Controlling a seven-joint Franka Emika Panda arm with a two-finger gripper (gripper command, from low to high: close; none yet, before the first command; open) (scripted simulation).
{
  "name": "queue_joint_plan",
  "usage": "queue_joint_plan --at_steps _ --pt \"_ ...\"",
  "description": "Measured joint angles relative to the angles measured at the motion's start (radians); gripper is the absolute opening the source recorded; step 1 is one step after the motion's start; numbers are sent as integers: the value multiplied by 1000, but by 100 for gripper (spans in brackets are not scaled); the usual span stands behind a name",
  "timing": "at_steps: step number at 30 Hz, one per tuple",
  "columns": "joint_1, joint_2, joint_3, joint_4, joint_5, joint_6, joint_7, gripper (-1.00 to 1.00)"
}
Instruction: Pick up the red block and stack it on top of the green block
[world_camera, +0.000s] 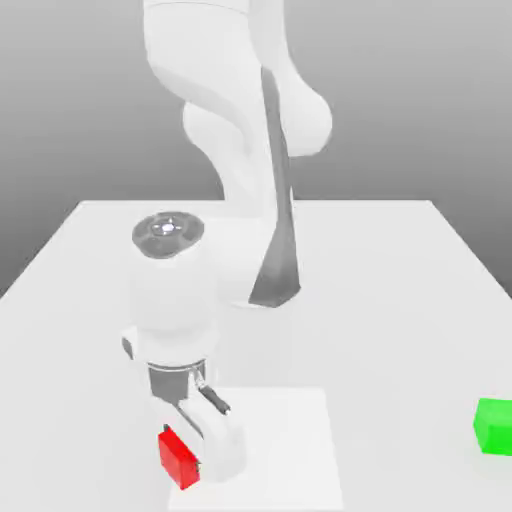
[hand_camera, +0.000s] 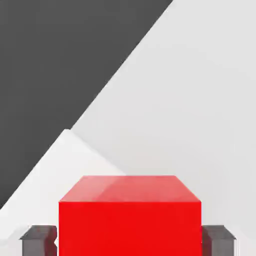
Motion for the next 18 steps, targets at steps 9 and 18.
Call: queue_joint_plan --at_steps 9,18 --pt "8 -164 43 -17 32 -149 -47 -100" --pt "223 -161 300 63 -44 -246 -246 -100"
